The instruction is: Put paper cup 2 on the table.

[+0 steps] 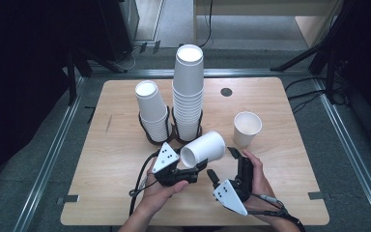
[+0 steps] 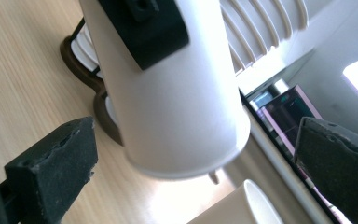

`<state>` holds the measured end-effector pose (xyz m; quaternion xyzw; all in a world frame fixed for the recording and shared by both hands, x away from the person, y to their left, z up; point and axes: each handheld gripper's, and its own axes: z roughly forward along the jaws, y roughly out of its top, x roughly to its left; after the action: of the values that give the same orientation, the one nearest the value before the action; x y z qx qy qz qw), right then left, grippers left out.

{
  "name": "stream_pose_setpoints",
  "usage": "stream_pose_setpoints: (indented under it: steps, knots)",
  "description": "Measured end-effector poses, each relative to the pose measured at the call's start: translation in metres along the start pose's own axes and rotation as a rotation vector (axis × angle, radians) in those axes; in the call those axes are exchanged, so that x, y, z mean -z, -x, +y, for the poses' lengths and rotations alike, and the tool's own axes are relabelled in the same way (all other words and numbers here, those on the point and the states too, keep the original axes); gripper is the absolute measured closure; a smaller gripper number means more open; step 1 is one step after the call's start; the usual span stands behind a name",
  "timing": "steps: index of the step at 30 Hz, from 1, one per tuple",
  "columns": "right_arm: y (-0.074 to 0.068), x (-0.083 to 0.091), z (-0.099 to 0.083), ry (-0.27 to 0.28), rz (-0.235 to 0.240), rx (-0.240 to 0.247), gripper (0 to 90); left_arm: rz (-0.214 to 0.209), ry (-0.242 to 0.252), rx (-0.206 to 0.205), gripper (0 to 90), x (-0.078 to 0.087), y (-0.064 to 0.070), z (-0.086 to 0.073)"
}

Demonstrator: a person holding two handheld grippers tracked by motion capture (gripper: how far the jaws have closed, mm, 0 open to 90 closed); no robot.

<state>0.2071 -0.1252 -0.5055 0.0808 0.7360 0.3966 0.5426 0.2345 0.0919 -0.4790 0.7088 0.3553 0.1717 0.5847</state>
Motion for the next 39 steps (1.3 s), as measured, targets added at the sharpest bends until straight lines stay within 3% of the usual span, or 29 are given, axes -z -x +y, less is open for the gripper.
stream_pose_setpoints:
  steps: [2, 3, 4, 5, 7, 8, 9, 10, 16, 19, 20, 21, 26, 27, 28, 32, 33, 34, 39]
  knots:
    - [0.003, 0.003, 0.0, -0.012, 0.017, -0.069, 0.1, 0.03, 0.038, 0.01, 23.2, 0.001, -0.002, -0.003]
    - [0.005, 0.004, -0.001, -0.02, 0.019, -0.102, 0.1, 0.023, 0.05, 0.017, 23.1, 0.001, -0.003, -0.004]
    - [0.005, 0.004, -0.001, -0.02, 0.019, -0.102, 0.1, 0.023, 0.05, 0.017, 23.1, 0.001, -0.003, -0.004]
    - [0.008, 0.007, -0.002, -0.041, 0.021, -0.164, 0.4, 0.011, 0.066, 0.022, 23.0, 0.001, -0.005, -0.005]
    - [0.01, 0.008, -0.003, -0.046, 0.022, -0.183, 0.4, 0.01, 0.085, 0.022, 22.9, 0.001, -0.005, -0.007]
    - [0.013, 0.01, -0.002, -0.059, 0.016, -0.257, 0.4, 0.017, 0.09, 0.013, 22.9, 0.001, -0.005, -0.008]
    - [0.013, 0.01, -0.002, -0.059, 0.016, -0.257, 0.4, 0.017, 0.09, 0.013, 22.9, 0.001, -0.005, -0.008]
    - [0.017, 0.011, -0.002, -0.056, 0.025, -0.376, 0.4, 0.018, 0.1, 0.011, 22.9, 0.0, -0.005, -0.009]
    - [0.028, 0.015, 0.001, -0.037, 0.041, -0.67, 0.7, 0.044, 0.098, 0.017, 22.9, -0.001, -0.006, -0.012]
    - [0.031, 0.018, 0.006, -0.046, 0.079, -0.788, 0.9, 0.044, 0.112, 0.021, 22.9, 0.0, -0.006, -0.012]
    - [0.031, 0.018, 0.006, -0.046, 0.079, -0.788, 0.9, 0.044, 0.112, 0.021, 22.8, 0.0, -0.006, -0.012]
    - [0.032, 0.02, 0.009, -0.054, 0.103, -0.874, 0.9, 0.047, 0.118, 0.026, 22.8, 0.0, -0.006, -0.012]
    - [0.034, 0.02, 0.009, -0.078, 0.142, -1.08, 0.8, 0.071, 0.141, 0.032, 22.8, 0.001, -0.008, -0.014]
    - [0.034, 0.02, 0.009, -0.078, 0.142, -1.08, 0.8, 0.071, 0.141, 0.032, 22.8, 0.001, -0.008, -0.014]
    - [0.034, 0.02, 0.009, -0.104, 0.142, -1.158, 0.9, 0.078, 0.151, 0.037, 22.8, 0.001, -0.008, -0.015]
    - [0.035, 0.018, 0.006, -0.121, 0.159, -1.359, 1.0, 0.075, 0.161, 0.031, 22.8, 0.001, -0.007, -0.016]
    - [0.035, 0.018, 0.006, -0.121, 0.159, -1.359, 1.0, 0.075, 0.161, 0.031, 22.8, 0.001, -0.007, -0.016]
    - [0.037, 0.015, 0.004, -0.122, 0.163, -1.478, 0.9, 0.077, 0.172, 0.029, 22.8, 0.001, -0.006, -0.016]
    - [0.042, 0.01, 0.003, -0.096, 0.165, -1.699, 0.4, 0.068, 0.174, 0.021, 22.8, 0.0, -0.004, -0.017]
